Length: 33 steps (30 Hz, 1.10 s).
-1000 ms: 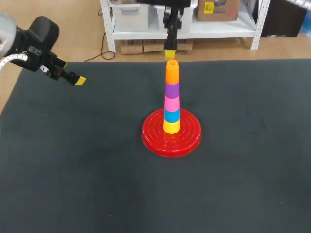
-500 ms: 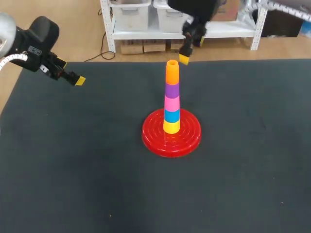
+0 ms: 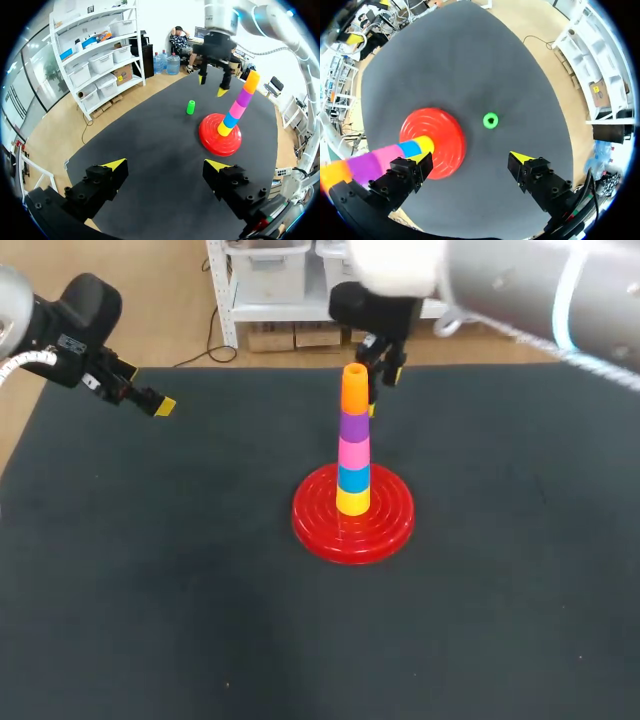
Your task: Pick up and stack the cylinders on the red base in this order: pink,purple,orange,green
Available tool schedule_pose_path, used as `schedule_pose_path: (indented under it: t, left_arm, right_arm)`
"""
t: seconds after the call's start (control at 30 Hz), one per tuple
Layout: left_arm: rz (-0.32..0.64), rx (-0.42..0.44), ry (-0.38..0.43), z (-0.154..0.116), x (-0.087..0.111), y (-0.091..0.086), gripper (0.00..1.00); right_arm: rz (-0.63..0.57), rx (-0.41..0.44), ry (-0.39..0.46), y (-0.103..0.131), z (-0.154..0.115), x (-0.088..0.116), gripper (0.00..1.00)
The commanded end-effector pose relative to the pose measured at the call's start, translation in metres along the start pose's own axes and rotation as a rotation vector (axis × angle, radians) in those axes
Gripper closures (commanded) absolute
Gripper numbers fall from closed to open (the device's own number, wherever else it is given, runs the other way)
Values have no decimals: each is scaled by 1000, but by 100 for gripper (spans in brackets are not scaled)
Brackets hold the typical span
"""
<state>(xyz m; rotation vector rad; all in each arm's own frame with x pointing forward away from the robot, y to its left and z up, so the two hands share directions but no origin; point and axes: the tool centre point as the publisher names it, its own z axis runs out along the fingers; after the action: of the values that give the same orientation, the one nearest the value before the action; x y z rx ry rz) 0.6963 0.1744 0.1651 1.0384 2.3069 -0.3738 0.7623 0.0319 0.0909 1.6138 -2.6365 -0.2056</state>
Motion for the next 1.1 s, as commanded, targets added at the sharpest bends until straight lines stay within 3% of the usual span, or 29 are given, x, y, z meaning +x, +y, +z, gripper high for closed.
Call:
schedule_pose_path:
  t: [0.03, 1.1]
  left_arm:
    - [0, -1, 2, 0, 0, 0, 0]
    - [0, -1, 2, 0, 0, 0, 0]
  right_arm:
    - [-10, -25, 126, -20, 14, -31, 0]
    - [-14, -38, 257, -46, 62, -58, 0]
